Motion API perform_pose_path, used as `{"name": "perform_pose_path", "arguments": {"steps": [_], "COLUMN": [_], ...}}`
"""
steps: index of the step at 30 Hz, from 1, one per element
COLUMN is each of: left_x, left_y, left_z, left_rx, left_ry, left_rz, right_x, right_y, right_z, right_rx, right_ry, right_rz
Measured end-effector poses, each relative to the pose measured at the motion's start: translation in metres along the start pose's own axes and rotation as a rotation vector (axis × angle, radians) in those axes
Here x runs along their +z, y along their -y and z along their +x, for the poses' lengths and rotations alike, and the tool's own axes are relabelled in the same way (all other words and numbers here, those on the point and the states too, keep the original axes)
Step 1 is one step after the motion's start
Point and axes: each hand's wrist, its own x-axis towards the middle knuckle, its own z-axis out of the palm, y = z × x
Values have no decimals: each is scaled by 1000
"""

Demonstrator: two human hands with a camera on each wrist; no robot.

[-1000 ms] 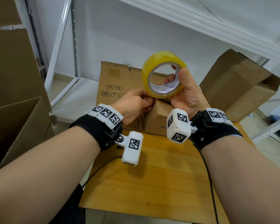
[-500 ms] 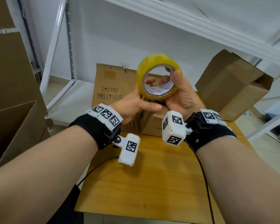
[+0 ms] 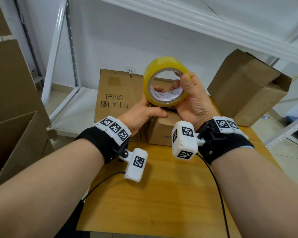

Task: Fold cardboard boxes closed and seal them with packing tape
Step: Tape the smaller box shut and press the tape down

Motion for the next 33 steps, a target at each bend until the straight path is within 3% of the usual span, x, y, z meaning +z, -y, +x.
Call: {"name": "perform_pose_path", "arguments": {"steps": [9, 22, 33], "left_x": [-8, -8, -7], "left_y": [1, 8, 6], "left_z": [-2, 1, 0], "left_rx": [14, 60, 55], "left_ry": [72, 68, 74], "left_rz": [192, 277, 301], "right_x": [-18, -34, -32], "right_y": [14, 16, 18], "right_z": [-5, -2, -5], "right_rx": [-33, 0, -26], "right_ry": [-127, -34, -71], "right_rz": [19, 79, 33]}}
